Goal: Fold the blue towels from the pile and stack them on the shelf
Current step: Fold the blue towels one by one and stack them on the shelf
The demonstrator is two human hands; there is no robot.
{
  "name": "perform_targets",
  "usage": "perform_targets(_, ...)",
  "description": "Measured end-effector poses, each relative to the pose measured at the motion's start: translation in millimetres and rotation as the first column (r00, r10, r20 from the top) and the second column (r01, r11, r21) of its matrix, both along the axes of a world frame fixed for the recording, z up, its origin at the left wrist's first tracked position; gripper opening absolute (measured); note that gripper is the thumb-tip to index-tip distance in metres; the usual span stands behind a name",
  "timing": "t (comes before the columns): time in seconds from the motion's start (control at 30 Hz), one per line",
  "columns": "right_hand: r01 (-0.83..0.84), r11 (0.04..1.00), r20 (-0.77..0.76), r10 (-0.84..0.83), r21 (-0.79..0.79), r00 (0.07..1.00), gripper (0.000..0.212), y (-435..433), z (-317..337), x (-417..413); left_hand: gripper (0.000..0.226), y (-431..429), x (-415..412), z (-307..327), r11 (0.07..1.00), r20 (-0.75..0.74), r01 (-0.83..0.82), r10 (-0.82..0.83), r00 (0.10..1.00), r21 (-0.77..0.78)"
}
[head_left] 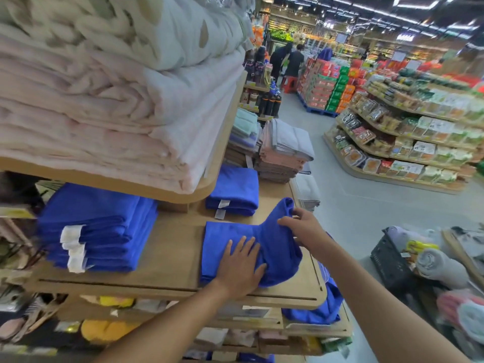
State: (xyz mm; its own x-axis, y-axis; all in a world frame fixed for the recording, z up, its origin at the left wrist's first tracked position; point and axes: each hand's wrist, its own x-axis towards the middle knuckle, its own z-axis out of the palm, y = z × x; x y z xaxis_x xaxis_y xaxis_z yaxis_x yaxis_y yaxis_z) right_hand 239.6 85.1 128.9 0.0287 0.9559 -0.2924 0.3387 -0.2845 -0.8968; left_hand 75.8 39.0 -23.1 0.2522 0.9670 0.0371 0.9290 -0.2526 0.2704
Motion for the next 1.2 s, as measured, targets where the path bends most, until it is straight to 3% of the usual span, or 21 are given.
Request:
perform_targets(0.1,-0.067,0.998,0.109,0.064,0.022,0.992,0.019,-1.4,-6.2,-22.0,0.056,-4.8,-29.3,10.7,0.992,0.196,-0.095,0.078,0.977,0.078)
perform_targets(0.17,-0.124,0.992,0.164,0.117,0.031,0.98,0.024,2.3,-6.5,-38.8,0.046,-12.1,-55.6,13.6,0.969,0.429,-0.214,0.142,0.892,0.124)
perform_targets(0.27,-0.208,0.978,0.227,0.198,0.018,0.953,0.03,11.1,-6.4,-72.7,0.032,-26.9,-84.2,10.1,0.932,0.744,-0.361,0.257,0.616,-0.023)
perform_targets(0.4,-0.314,0.949,0.35,0.302,-0.024,0.887,0.033,11.3,-24.8,-125.3,0.026,-21.2,-94.8,5.6,0.881,0.927,-0.354,0.365,0.082,-0.315)
perform_targets(0.43,-0.342,0.939,0.337,0.337,-0.045,0.879,0.031,8.7,-33.2,-135.6,0.026,-17.8,-96.0,5.9,0.873,0.93,-0.344,0.367,-0.004,-0.346)
perform_targets(0.5,-0.368,0.923,0.243,0.384,-0.11,0.891,0.025,2.2,-48.3,-147.7,0.027,-10.3,-98.3,5.1,0.856,0.925,-0.361,0.372,-0.069,-0.371)
perform_targets(0.53,-0.361,0.926,0.23,0.378,-0.111,0.897,0.021,0.2,-53.2,-146.6,0.026,-7.1,-98.8,4.3,0.851,0.919,-0.354,0.386,-0.078,-0.387)
perform_targets(0.6,-0.313,0.95,0.344,0.293,0.002,0.892,0.013,1.4,-56.0,-128.8,0.024,-3.6,-98.8,1.3,0.856,0.913,-0.336,0.405,-0.036,-0.393)
perform_targets(0.67,-0.226,0.966,0.469,0.141,0.129,0.872,0.014,4.5,-57.8,-96.8,0.027,-3.0,-99.3,-1.9,0.871,0.911,-0.338,0.404,0.082,-0.355)
perform_targets(0.7,-0.159,0.974,0.477,0.064,0.16,0.877,0.025,4.9,-59.4,-79.8,0.03,-3.1,-98.8,-3.7,0.876,0.9,-0.342,0.408,0.152,-0.34)
perform_targets(0.8,-0.021,1.0,0.422,0.025,-0.014,0.906,0.07,2.1,-68.1,-49.7,0.042,-6.4,-97.9,-11.1,0.882,0.834,-0.374,0.422,0.356,-0.287)
perform_targets(0.87,-0.008,0.974,0.252,0.066,-0.225,0.965,0.078,0.0,-76.8,-50.8,0.048,-7.7,-96.6,-12.9,0.879,0.804,-0.395,0.429,0.411,-0.268)
perform_targets(0.93,-0.01,0.952,0.129,0.051,-0.305,0.99,0.074,-0.2,-82.5,-55.2,0.048,-9.0,-94.8,-12.6,0.876,0.789,-0.418,0.427,0.442,-0.24)
perform_targets(1.07,-0.012,0.962,0.033,0.022,-0.273,0.999,0.067,0.1,-84.8,-65.6,0.05,-10.9,-94.3,-13.8,0.876,0.771,-0.434,0.42,0.478,-0.209)
perform_targets(1.13,-0.029,0.974,-0.007,0.028,-0.226,1.0,0.055,-2.7,-81.1,-69.3,0.051,-10.6,-94.4,-14.3,0.877,0.787,-0.428,0.417,0.454,-0.218)
perform_targets(1.2,-0.052,0.989,-0.032,0.048,-0.138,0.998,0.039,-6.5,-78.1,-71.0,0.054,-9.5,-94.0,-10.9,0.886,0.845,-0.39,0.398,0.357,-0.252)
